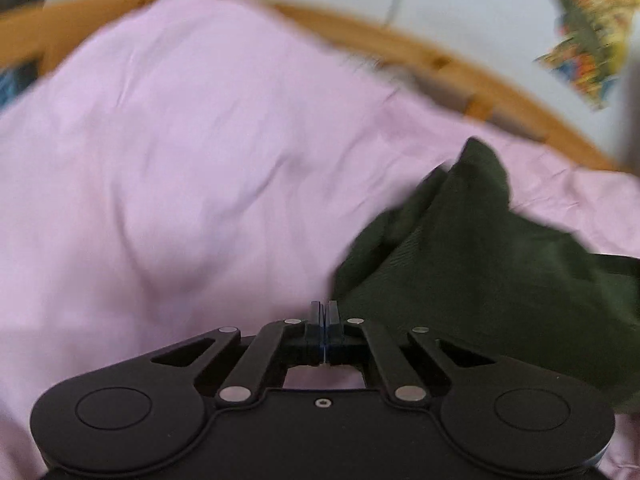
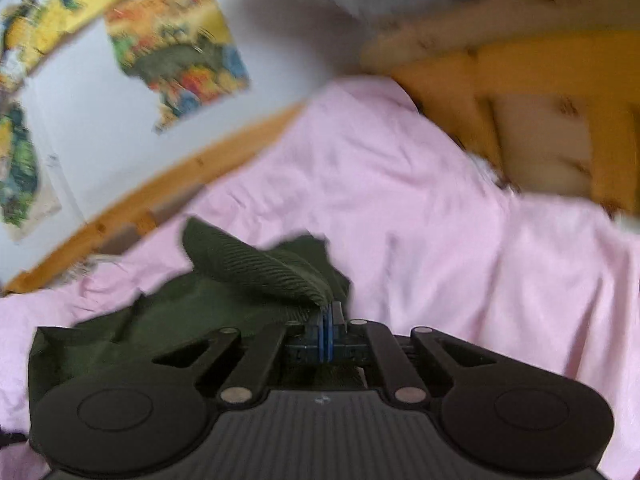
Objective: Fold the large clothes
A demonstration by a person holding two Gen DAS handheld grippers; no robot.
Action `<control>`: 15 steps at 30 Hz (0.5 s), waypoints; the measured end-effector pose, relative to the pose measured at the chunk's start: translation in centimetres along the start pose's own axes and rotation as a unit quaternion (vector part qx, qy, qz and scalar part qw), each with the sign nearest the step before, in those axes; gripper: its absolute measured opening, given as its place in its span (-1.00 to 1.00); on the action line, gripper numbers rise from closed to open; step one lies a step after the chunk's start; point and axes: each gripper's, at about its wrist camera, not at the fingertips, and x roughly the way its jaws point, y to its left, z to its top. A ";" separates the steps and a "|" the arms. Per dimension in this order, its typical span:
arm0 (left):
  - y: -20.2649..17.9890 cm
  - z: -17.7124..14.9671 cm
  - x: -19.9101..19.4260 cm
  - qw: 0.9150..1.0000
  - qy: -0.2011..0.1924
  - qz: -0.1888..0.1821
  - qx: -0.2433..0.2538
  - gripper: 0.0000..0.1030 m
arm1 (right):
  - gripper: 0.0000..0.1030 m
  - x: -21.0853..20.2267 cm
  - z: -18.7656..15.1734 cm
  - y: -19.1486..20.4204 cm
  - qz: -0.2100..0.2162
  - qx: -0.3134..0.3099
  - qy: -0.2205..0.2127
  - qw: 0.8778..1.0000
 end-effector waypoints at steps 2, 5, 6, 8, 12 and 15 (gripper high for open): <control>2.3 0.0 1.2 0.998 0.004 0.051 -0.035 -1.00 | -0.96 0.3 -0.1 -0.1 0.003 -0.001 0.004 1.000; 5.3 0.7 -0.3 0.995 -0.009 0.005 -0.101 -1.00 | -0.83 0.1 0.0 0.7 0.007 -0.021 -0.004 1.000; 4.9 1.0 -1.1 0.996 -0.017 -0.030 -0.087 -1.00 | -0.81 0.1 0.1 1.0 0.006 -0.027 -0.009 1.000; 3.3 1.4 -1.5 0.997 -0.020 -0.071 -0.039 -0.60 | -0.22 0.0 0.0 1.6 0.011 -0.040 -0.019 0.999; -0.7 1.8 -0.6 0.991 -0.024 -0.126 0.043 0.30 | 0.25 -0.6 -0.1 3.1 0.025 -0.090 -0.053 0.994; -3.0 1.9 1.3 0.986 -0.004 -0.142 0.083 0.60 | 0.46 -0.2 -0.2 3.9 0.027 -0.115 -0.066 0.991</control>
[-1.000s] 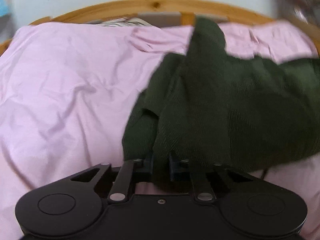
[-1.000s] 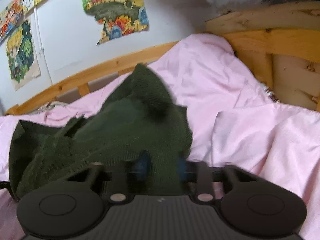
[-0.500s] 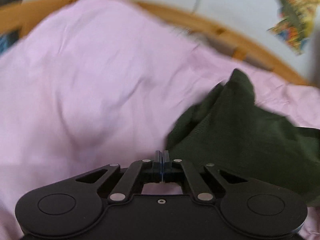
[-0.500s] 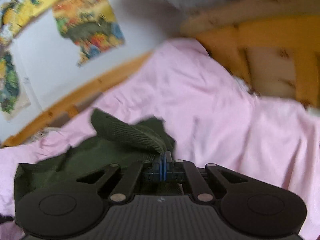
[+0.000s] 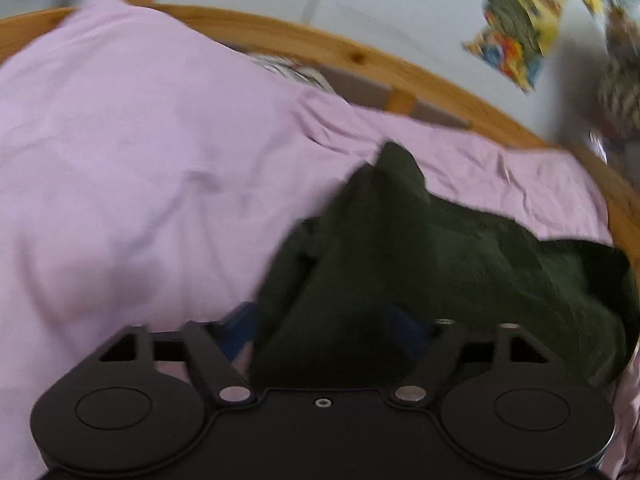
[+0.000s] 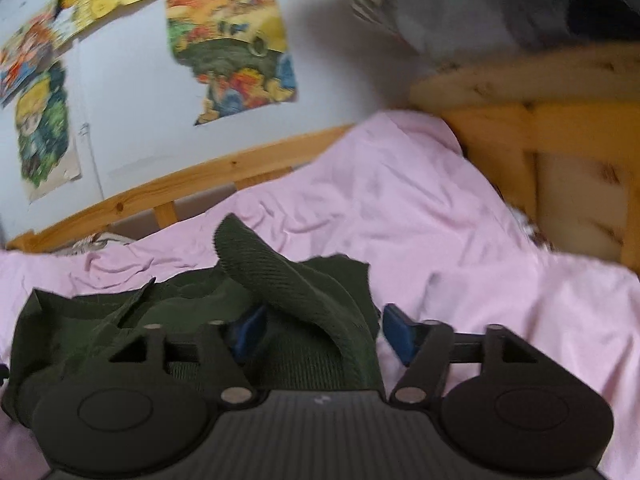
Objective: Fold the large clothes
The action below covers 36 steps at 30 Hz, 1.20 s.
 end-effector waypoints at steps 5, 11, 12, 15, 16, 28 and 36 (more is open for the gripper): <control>-1.0 -0.2 3.5 0.996 0.054 0.037 0.062 -0.78 | -0.31 1.8 -0.3 0.7 0.004 -0.020 -0.009 1.000; -1.2 0.8 -0.7 0.997 -0.040 0.063 0.015 -0.99 | -0.93 0.7 1.0 -1.9 -0.004 0.076 -0.035 0.996; -1.1 1.0 -1.4 0.996 -0.051 0.075 0.007 -0.99 | -0.93 0.7 1.1 -1.8 -0.004 0.070 -0.034 0.997; -0.1 0.9 -0.8 0.996 -0.029 0.084 0.000 -0.99 | -0.93 2.1 0.7 -1.8 -0.013 0.069 -0.005 0.997; 0.2 0.7 -0.1 0.996 -0.013 0.089 -0.006 -0.99 | -0.93 2.7 0.5 -1.9 -0.016 0.075 0.004 0.997; 0.3 0.6 1.6 0.996 0.005 0.083 0.028 -0.26 | 0.18 2.3 -0.1 -4.3 -0.010 0.137 0.015 0.990; -0.4 -0.6 1.6 0.997 0.019 0.059 0.050 0.60 | 0.93 5.8 0.2 -4.6 0.053 0.117 0.025 0.991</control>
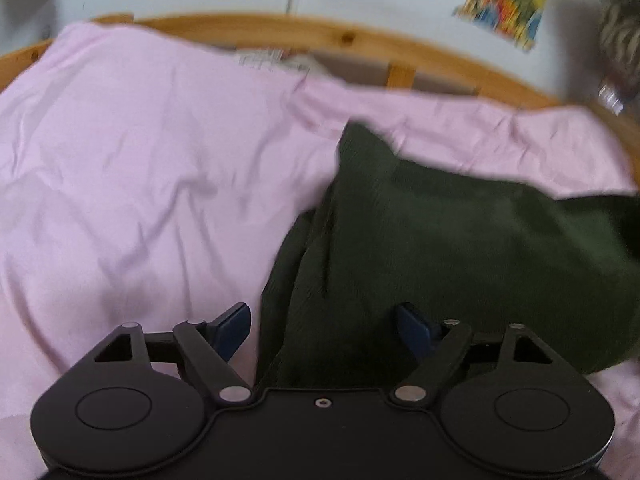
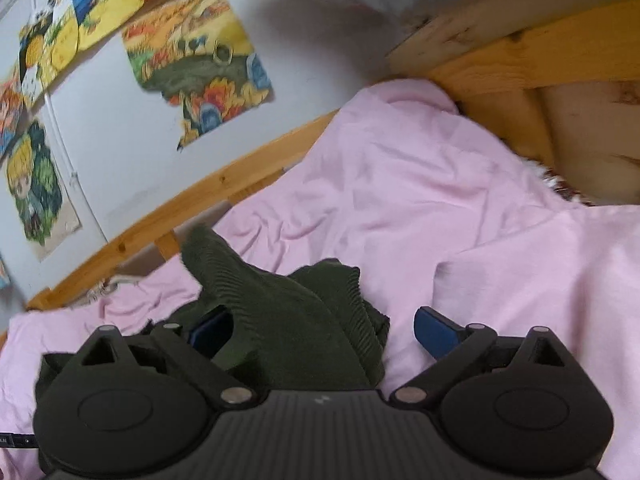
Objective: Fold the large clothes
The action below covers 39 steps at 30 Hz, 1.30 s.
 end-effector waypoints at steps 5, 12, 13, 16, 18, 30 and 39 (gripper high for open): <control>2.4 -0.2 3.2 0.997 0.057 0.012 -0.059 0.75 | 0.91 2.4 -0.3 -2.6 0.011 0.062 0.002 0.998; 6.0 -0.1 3.2 0.986 0.062 -0.041 -0.150 0.56 | 0.88 2.4 -0.7 -2.9 0.014 0.071 -0.009 0.997; 6.2 -0.1 2.8 0.983 0.063 -0.056 -0.165 0.55 | 0.88 2.4 -0.7 -2.9 0.013 0.069 -0.009 0.997; 7.0 -0.9 1.4 0.966 0.061 -0.138 -0.210 0.68 | 0.93 2.2 -0.9 -2.7 0.014 0.060 -0.010 0.998; 6.4 -1.1 0.9 0.965 0.067 -0.157 -0.199 0.94 | 0.98 2.2 -1.0 -2.5 0.020 0.053 -0.011 0.998; 3.8 -1.0 3.3 0.970 0.095 -0.107 -0.196 0.58 | 0.51 2.8 -0.8 -1.6 0.038 0.019 0.005 0.999; 0.0 1.4 -1.1 0.994 0.014 -0.065 -0.088 -0.53 | -0.56 0.7 0.3 1.0 0.052 -0.020 -0.012 0.998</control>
